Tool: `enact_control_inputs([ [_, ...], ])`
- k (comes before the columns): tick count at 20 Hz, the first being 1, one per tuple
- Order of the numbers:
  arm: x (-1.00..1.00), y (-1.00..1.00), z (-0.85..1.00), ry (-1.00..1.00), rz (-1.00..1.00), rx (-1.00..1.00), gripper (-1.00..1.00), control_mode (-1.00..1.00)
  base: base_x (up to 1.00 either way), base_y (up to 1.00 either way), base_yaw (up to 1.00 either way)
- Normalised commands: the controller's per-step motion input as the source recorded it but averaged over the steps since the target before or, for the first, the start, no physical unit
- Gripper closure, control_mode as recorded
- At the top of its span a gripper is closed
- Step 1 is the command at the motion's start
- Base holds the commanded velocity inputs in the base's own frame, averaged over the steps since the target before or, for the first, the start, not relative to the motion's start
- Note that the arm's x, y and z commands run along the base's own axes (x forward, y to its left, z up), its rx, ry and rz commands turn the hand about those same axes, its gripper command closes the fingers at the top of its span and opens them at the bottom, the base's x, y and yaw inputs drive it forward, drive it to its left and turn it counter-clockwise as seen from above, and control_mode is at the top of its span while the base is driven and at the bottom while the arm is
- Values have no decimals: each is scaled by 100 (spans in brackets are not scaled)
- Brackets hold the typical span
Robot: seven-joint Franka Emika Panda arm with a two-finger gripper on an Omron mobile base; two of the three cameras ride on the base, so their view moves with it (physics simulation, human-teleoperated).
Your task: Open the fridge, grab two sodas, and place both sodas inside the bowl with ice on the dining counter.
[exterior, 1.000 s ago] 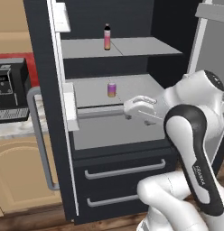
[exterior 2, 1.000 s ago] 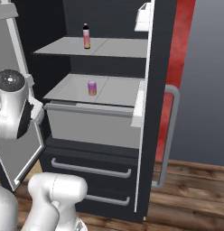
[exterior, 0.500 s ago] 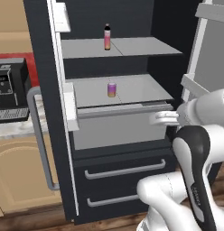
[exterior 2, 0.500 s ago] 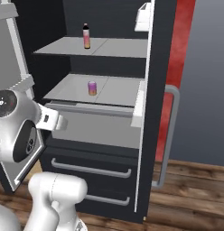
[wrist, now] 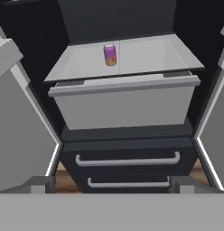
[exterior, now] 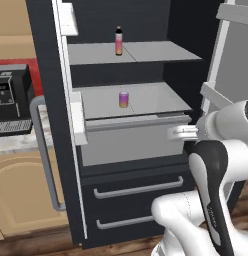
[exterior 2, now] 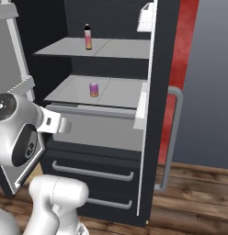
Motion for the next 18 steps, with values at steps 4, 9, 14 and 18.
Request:
enact_control_inputs([
  [4, 0, -3, -1, 0, 0, 0, -100, 100, 15, 0, 0],
  [9, 0, 0, 0, 0, 0, 0, -100, 100, 45, 30, -3],
  [14, 0, 0, 0, 0, 0, 0, -100, 100, 58, 19, -2],
  [18, 0, 0, 0, 0, 0, 0, -100, 100, 67, 10, -1],
])
